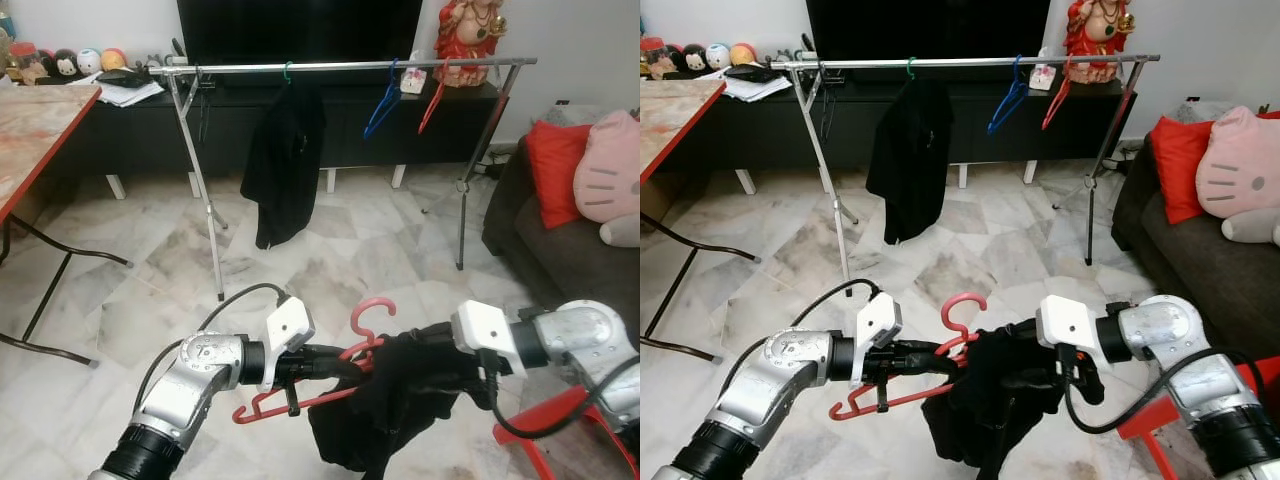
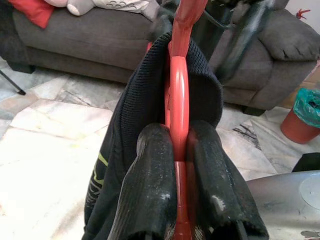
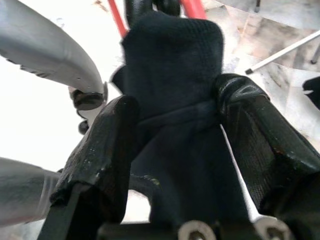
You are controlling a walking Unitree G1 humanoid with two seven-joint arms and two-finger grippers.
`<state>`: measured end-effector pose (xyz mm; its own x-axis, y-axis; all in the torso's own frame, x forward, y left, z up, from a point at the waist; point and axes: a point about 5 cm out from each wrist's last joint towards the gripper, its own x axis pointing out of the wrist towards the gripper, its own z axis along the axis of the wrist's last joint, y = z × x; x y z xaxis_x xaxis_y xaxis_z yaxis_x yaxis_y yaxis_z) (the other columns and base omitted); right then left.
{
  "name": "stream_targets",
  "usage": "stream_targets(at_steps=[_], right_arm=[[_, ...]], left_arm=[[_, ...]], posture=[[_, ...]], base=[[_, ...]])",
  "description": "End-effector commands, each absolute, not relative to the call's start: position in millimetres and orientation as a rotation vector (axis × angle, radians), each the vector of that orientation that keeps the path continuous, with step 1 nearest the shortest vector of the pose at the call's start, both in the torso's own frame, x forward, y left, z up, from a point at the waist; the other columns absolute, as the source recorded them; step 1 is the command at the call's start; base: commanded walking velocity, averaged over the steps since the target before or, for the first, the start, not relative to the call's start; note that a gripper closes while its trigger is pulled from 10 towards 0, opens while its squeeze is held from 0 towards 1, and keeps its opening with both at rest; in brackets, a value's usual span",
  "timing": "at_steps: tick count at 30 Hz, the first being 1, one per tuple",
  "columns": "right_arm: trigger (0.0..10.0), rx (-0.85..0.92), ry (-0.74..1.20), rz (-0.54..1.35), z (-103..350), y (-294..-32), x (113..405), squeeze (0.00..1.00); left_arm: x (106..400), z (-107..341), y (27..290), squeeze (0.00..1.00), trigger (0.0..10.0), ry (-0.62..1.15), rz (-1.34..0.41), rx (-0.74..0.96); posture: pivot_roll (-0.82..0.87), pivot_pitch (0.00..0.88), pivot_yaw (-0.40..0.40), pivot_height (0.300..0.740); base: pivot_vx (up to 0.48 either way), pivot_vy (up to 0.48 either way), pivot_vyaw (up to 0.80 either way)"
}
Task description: Hang hanger
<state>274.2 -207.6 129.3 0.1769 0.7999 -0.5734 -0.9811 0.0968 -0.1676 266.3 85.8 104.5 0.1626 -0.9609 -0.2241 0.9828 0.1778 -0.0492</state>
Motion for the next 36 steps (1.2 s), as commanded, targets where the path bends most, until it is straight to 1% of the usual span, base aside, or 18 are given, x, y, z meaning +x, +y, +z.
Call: stream_targets(at_steps=[1, 3, 4, 5, 6, 7, 8, 9, 10, 11, 12, 13, 14, 15, 18, 24, 36], right_arm=[[10.0, -0.615, 0.373, 1.355, 130, -206, 278, 0.0], [10.0, -0.585, 0.327, 1.338, 136, -204, 282, 0.0], [10.0, -0.552, 0.297, 1.35, 142, -202, 282, 0.15], [10.0, -0.541, 0.288, 1.362, 144, -201, 281, 0.43], [10.0, -0.534, 0.282, 1.374, 146, -200, 280, 0.58], [10.0, -0.53, 0.276, 1.392, 148, -199, 278, 0.64], [10.0, -0.53, 0.276, 1.392, 148, -199, 278, 0.64], [10.0, -0.538, 0.273, 1.405, 149, -199, 276, 0.59], [10.0, -0.543, 0.273, 1.406, 149, -200, 276, 0.52], [10.0, -0.547, 0.273, 1.406, 149, -200, 275, 0.52], [10.0, -0.55, 0.275, 1.407, 148, -200, 275, 0.42], [10.0, -0.553, 0.283, 1.411, 147, -200, 275, 0.2], [10.0, -0.554, 0.296, 1.42, 146, -201, 273, 0.05], [10.0, -0.556, 0.311, 1.432, 144, -201, 271, 0.0], [10.0, -0.578, 0.358, 1.458, 140, -204, 267, 0.0], [10.0, -0.643, 0.403, 1.393, 131, -209, 273, 0.0], [10.0, -0.635, 0.379, 1.394, 123, -197, 275, 0.0]], left_arm=[[267, 125, 75, 0.0, 10.0, 0.125, -1.449, 0.132], [266, 126, 74, 0.0, 10.0, 0.123, -1.457, 0.129], [265, 126, 74, 0.0, 10.0, 0.122, -1.459, 0.126], [265, 126, 74, 0.0, 10.0, 0.123, -1.459, 0.125], [264, 126, 74, 0.0, 10.0, 0.124, -1.459, 0.125], [264, 126, 74, 0.0, 10.0, 0.125, -1.461, 0.125], [264, 126, 74, 0.0, 10.0, 0.125, -1.461, 0.125], [263, 125, 74, 0.0, 10.0, 0.127, -1.462, 0.124], [263, 125, 73, 0.0, 10.0, 0.128, -1.463, 0.123], [263, 125, 73, 0.0, 10.0, 0.128, -1.463, 0.122], [263, 125, 73, 0.0, 10.0, 0.129, -1.464, 0.122], [263, 125, 73, 0.0, 10.0, 0.129, -1.465, 0.122], [263, 125, 73, 0.0, 10.0, 0.13, -1.466, 0.122], [263, 125, 73, 0.0, 10.0, 0.13, -1.467, 0.122], [263, 126, 73, 0.0, 10.0, 0.132, -1.466, 0.122], [264, 125, 73, 0.0, 10.0, 0.137, -1.464, 0.121], [263, 125, 71, 0.0, 10.0, 0.135, -1.464, 0.112]], posture=[[-0.1, 0.0, -0.055, 0.74], [-0.1, 0.0, -0.055, 0.74], [-0.1, 0.0, -0.055, 0.74], [-0.1, 0.0, -0.055, 0.74], [-0.1, 0.0, -0.056, 0.74], [-0.1, 0.0, -0.056, 0.74], [-0.1, 0.0, -0.056, 0.74], [-0.1, 0.0, -0.056, 0.74], [-0.1, 0.0, -0.056, 0.74], [-0.1, 0.0, -0.056, 0.74], [-0.1, 0.0, -0.056, 0.74], [-0.1, 0.0, -0.056, 0.74], [-0.1, 0.0, -0.056, 0.74], [-0.1, 0.0, -0.056, 0.74], [-0.1, 0.0, -0.056, 0.74], [-0.1, 0.0, -0.057, 0.74], [-0.1, 0.0, -0.059, 0.74]], base=[[0.0, 0.0, 0.0], [0.0, 0.0, 0.0], [0.0, 0.0, 0.0], [0.0, 0.0, 0.0], [0.0, 0.0, 0.0], [0.0, 0.0, 0.0], [0.0, 0.0, 0.0], [0.0, 0.0, 0.0], [0.0, 0.0, 0.0], [0.0, 0.0, 0.0], [0.0, 0.0, 0.0], [0.0, 0.0, 0.0], [0.0, 0.0, 0.0], [0.0, 0.0, 0.0], [0.0, 0.0, 0.0], [0.0, 0.0, 0.0], [0.0, 0.0, 0.0]])
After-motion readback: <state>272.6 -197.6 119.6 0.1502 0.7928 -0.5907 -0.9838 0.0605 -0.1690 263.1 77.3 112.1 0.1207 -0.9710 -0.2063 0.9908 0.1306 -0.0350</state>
